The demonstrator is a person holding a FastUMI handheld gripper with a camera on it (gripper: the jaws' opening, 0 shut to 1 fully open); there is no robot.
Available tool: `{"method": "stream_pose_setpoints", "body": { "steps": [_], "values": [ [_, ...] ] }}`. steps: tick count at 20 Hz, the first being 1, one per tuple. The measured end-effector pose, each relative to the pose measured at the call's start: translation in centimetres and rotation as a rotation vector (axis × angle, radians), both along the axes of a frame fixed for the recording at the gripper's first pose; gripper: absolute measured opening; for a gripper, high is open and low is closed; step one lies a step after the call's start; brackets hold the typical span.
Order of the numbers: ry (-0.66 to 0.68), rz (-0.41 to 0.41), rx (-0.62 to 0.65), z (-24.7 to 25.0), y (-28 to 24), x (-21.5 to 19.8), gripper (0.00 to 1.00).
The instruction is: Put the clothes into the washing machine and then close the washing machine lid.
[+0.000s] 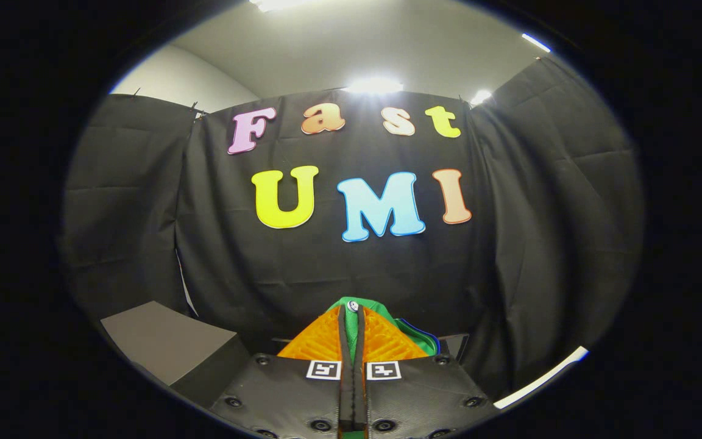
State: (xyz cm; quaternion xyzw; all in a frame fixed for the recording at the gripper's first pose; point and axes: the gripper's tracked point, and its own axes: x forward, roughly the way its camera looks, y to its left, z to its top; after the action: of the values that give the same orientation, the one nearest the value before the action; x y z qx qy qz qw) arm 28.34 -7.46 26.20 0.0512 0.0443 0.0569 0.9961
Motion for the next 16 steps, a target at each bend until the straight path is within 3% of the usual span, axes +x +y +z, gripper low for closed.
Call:
{"method": "stream_pose_setpoints", "body": {
  "steps": [10, 16],
  "values": [
    [0.032, -0.024, 0.029, -5.6, -1.9, 0.3, 0.01],
    [0.083, -0.015, -0.01, -12.0, -1.9, -1.2, 0.01]
  ]
}}
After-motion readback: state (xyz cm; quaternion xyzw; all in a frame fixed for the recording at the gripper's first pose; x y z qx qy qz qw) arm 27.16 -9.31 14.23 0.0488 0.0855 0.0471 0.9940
